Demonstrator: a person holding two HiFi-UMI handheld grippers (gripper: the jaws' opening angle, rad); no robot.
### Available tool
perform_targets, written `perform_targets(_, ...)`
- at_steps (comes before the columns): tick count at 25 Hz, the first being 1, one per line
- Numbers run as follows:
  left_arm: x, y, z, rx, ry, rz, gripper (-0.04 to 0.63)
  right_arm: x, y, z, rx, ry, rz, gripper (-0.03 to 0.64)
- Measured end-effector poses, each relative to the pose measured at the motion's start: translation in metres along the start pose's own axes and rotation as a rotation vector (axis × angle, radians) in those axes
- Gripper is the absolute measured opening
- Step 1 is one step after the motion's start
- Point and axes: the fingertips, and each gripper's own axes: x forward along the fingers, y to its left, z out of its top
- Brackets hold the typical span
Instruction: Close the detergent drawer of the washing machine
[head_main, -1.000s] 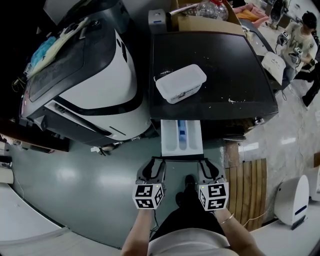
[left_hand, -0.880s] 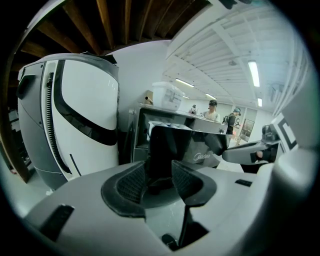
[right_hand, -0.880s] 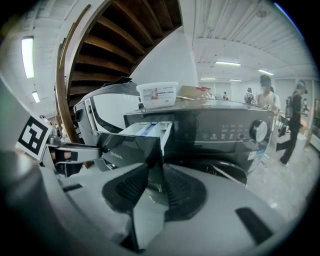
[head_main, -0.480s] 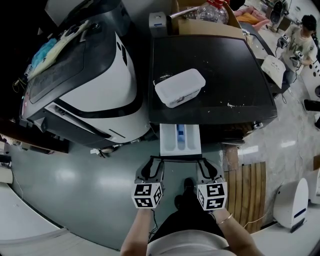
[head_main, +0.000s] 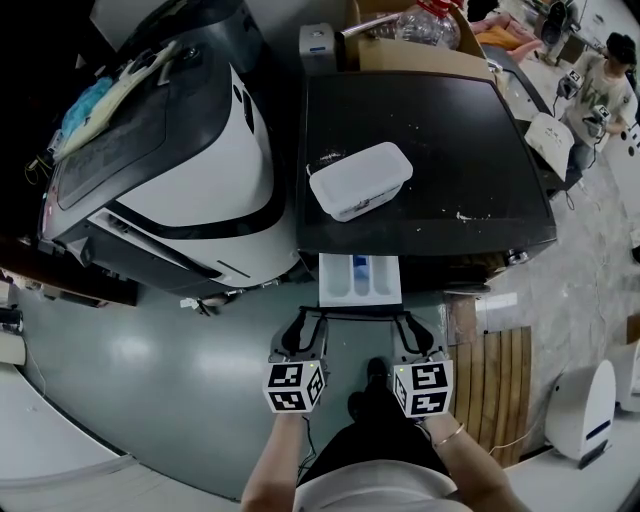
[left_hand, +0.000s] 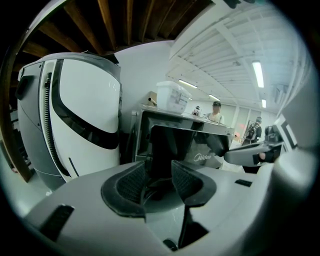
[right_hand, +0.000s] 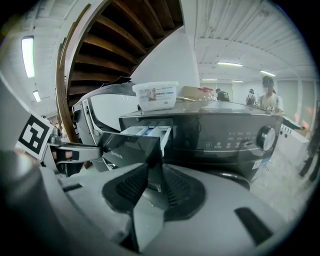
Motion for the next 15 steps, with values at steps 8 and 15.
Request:
perform_targets(8,0.010,0.003,0.008,-0.006,-0.006,0.011,0.150,0.009,-0.005,0.009,-0.012,-0.003,0.007,0.091)
perform_targets(15,0.020,0.006,0.014,-0.005,-0.010,0.014,0.149,0.019,-0.008,0.015,-0.015,-0.007,0.007,0.091)
